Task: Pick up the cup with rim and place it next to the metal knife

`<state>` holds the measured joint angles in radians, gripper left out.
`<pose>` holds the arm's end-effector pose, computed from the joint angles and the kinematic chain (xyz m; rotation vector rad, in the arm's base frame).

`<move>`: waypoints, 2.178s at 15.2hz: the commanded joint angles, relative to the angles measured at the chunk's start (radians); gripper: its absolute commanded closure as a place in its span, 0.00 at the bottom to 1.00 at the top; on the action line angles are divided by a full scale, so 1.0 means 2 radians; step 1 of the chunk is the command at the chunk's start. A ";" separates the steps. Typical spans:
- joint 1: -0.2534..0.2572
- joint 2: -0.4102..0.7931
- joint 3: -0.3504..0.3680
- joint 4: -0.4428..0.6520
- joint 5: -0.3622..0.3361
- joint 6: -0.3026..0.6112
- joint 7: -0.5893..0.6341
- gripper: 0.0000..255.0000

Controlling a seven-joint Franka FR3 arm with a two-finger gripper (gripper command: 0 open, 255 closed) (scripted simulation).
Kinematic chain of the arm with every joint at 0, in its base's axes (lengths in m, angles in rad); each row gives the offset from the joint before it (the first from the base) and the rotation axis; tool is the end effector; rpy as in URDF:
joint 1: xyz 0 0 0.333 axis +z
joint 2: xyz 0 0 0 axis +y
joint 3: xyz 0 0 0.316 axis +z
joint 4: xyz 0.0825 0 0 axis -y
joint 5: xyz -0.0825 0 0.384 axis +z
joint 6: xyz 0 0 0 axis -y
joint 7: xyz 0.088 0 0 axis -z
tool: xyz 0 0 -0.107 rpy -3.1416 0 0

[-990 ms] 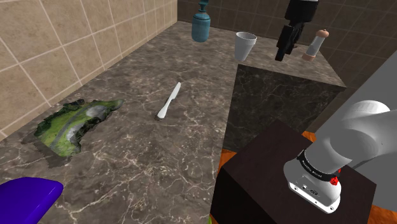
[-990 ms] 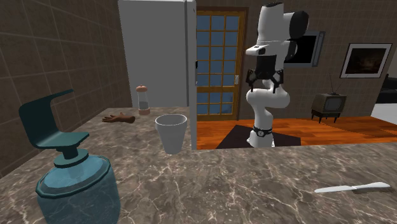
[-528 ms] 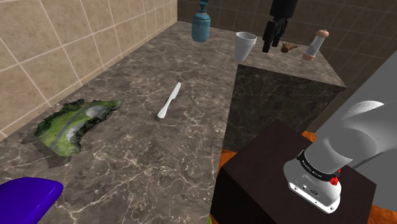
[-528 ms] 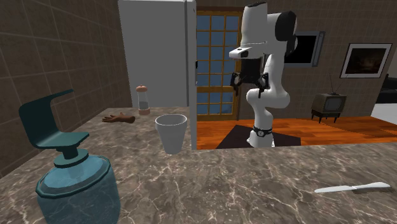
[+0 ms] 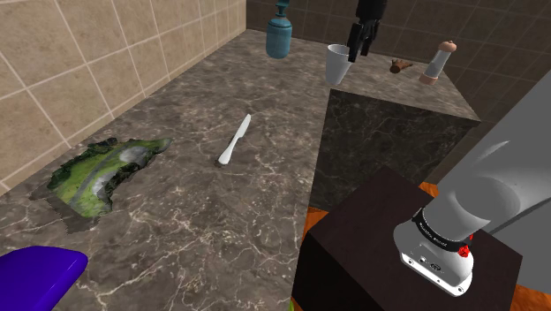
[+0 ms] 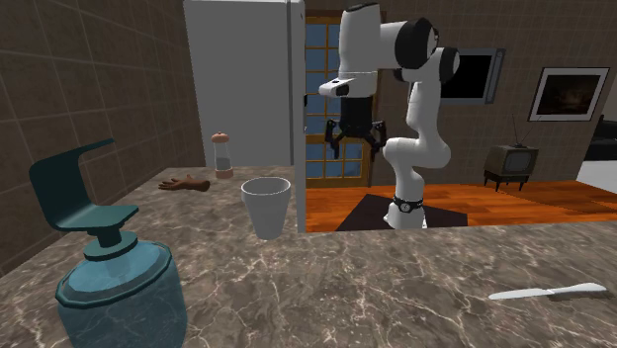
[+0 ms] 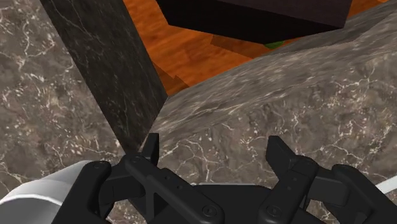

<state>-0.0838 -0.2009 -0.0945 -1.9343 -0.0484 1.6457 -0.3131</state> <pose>0.4794 -0.0948 0.5636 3.1232 0.2241 -0.1456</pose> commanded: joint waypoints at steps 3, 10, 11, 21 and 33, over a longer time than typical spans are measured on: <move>-0.008 0.075 -0.013 0.069 0.001 0.008 -0.023 0.00; -0.029 0.217 -0.029 0.234 0.015 -0.012 -0.062 0.00; -0.032 0.240 -0.030 0.263 0.018 -0.018 -0.067 0.00; -0.044 0.295 -0.032 0.291 0.024 0.011 -0.080 0.00; -0.044 0.295 -0.032 0.286 0.024 0.015 -0.080 1.00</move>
<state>-0.1717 0.3880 -0.1590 -1.3624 -0.0001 1.6758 -0.4722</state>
